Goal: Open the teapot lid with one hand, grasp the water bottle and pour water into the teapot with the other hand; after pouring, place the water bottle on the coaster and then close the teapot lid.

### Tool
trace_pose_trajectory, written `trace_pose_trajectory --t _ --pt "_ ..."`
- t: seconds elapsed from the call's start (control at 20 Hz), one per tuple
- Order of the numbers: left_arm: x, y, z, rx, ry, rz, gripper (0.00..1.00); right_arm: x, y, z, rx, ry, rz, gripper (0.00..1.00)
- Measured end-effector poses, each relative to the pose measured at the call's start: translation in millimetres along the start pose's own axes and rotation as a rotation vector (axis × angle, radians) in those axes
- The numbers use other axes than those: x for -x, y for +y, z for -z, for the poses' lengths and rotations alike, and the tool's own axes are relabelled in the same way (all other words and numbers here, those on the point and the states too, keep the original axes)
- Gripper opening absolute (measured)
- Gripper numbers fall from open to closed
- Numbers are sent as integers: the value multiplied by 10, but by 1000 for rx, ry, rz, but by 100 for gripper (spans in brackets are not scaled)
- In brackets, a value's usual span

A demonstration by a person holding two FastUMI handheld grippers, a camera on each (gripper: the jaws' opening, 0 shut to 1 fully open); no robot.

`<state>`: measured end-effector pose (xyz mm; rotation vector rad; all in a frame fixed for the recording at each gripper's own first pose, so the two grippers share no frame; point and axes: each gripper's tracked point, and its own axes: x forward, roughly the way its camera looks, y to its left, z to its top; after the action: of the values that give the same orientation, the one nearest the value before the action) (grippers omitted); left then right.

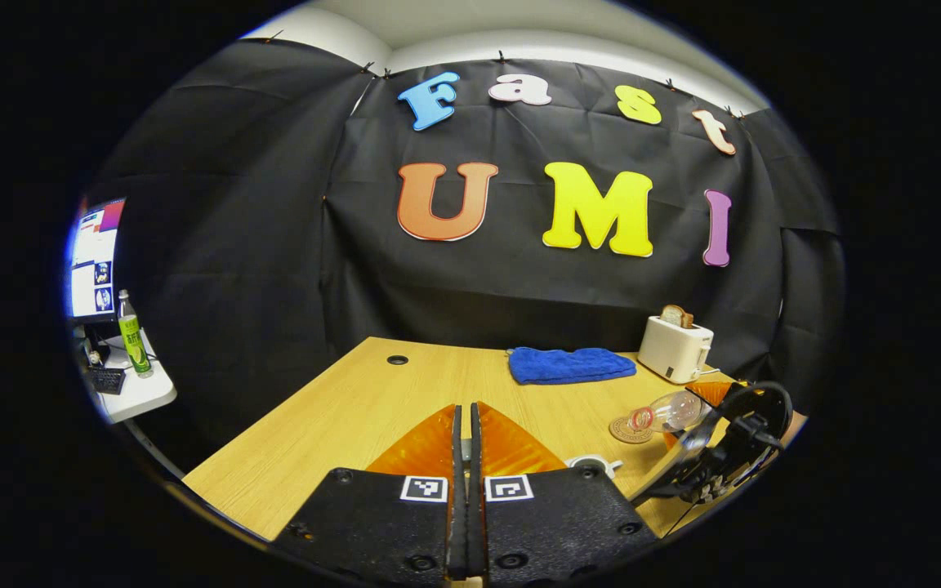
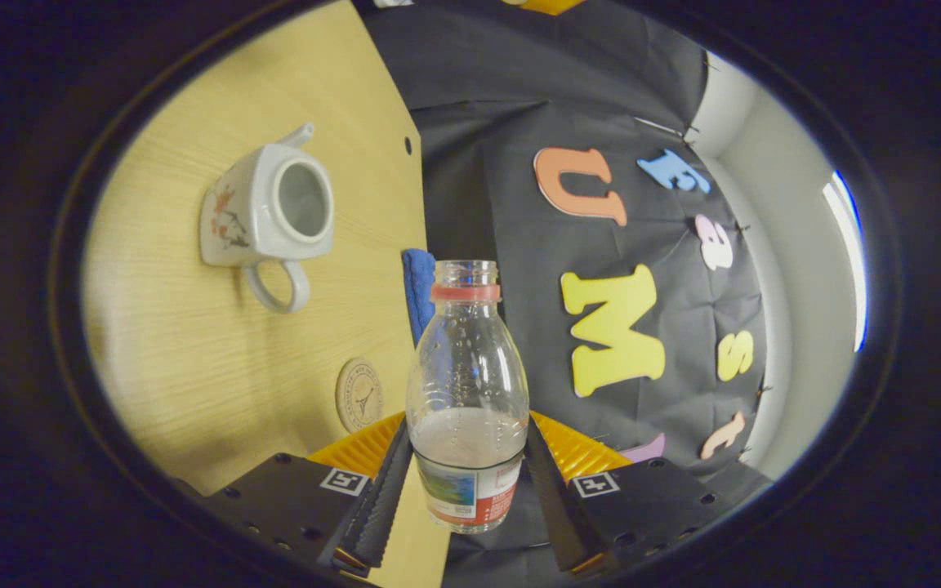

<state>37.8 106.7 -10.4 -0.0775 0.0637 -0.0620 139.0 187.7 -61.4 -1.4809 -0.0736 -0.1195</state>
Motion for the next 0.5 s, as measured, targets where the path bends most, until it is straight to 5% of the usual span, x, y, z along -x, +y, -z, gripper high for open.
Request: trace_pose_trajectory --t 0.5 --pt "-16 -20 55 -12 20 4 3 29 -7 -240 217 -85 73 75"
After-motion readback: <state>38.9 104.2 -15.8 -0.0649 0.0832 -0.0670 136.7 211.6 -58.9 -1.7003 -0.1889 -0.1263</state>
